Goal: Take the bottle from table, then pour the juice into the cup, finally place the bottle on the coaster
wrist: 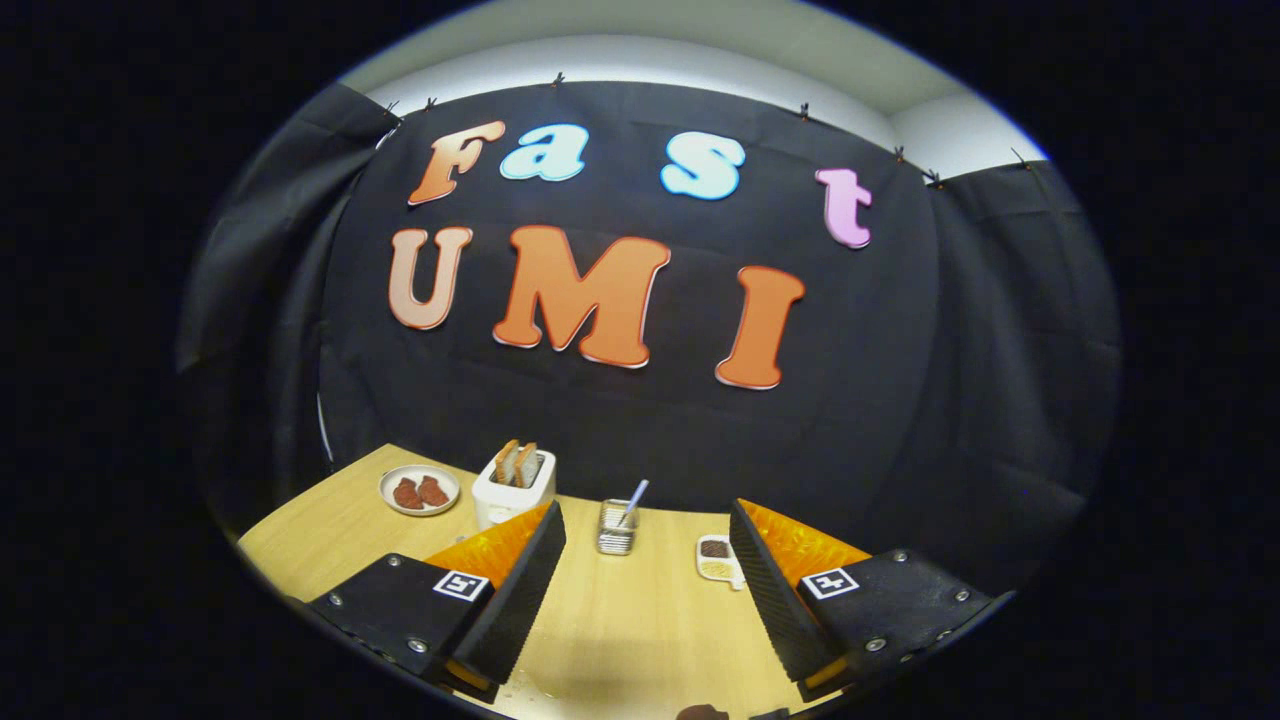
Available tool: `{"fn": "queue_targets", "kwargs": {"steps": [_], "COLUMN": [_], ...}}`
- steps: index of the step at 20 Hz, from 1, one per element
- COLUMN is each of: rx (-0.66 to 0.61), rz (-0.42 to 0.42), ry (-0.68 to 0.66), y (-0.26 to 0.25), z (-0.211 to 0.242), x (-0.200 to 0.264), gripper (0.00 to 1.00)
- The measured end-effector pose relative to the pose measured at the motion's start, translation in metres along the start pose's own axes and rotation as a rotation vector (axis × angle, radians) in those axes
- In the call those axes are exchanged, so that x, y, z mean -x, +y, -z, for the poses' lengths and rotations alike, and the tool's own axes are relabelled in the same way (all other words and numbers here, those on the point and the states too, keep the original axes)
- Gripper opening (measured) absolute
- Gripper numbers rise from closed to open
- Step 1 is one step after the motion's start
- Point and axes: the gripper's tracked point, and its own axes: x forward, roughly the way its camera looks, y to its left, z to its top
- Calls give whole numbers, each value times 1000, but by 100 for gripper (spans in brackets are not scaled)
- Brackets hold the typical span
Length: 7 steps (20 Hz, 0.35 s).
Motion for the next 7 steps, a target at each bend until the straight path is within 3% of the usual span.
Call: {"fn": "queue_targets", "kwargs": {"steps": [3, 7], "rx": [-51, -61], "rz": [63, 142], "ry": [-57, -58], "y": [-33, -68], "z": [-25, -18], "x": [33, 56], "gripper": [98, 98]}}
